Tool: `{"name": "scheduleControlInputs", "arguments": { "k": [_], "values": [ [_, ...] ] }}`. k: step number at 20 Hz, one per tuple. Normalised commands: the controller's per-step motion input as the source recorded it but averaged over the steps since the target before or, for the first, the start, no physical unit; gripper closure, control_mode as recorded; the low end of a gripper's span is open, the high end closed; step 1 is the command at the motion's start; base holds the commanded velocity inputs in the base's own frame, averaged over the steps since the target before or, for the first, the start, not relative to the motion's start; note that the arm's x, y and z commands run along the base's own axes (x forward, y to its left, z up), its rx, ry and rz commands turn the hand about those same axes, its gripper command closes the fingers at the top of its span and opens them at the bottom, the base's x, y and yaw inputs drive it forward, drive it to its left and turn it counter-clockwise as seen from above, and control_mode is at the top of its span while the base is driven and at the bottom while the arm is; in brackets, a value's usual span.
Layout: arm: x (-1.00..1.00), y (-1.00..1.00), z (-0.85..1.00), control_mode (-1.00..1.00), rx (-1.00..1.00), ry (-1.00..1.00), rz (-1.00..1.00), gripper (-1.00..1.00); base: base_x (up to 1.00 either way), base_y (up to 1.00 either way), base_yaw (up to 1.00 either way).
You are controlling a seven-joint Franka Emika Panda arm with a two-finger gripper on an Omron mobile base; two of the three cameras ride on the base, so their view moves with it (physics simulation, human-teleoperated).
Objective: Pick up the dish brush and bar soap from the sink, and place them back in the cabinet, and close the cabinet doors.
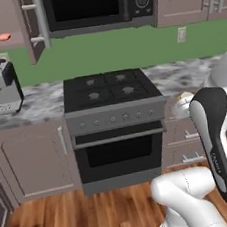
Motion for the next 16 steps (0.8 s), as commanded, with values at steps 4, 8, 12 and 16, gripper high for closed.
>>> {"name": "scheduleControlInputs", "arguments": {
  "k": [4, 8, 12, 16],
  "values": [
    [0.0, 0.0, 0.0, 1.0, 0.0, 0.0, 0.0, 1.0, 0.85, 0.0, -0.11],
    [0.0, 0.0, 0.0, 1.0, 0.0, 0.0, 0.0, 1.0, 0.43, 0.12, -0.25],
    [0.0, 0.0, 0.0, 1.0, 0.0, 0.0, 0.0, 1.0, 0.0, 0.51, -0.22],
    [0.0, 0.0, 0.0, 1.0, 0.0, 0.0, 0.0, 1.0, 0.0, 0.92, -0.17]
  ]
}}
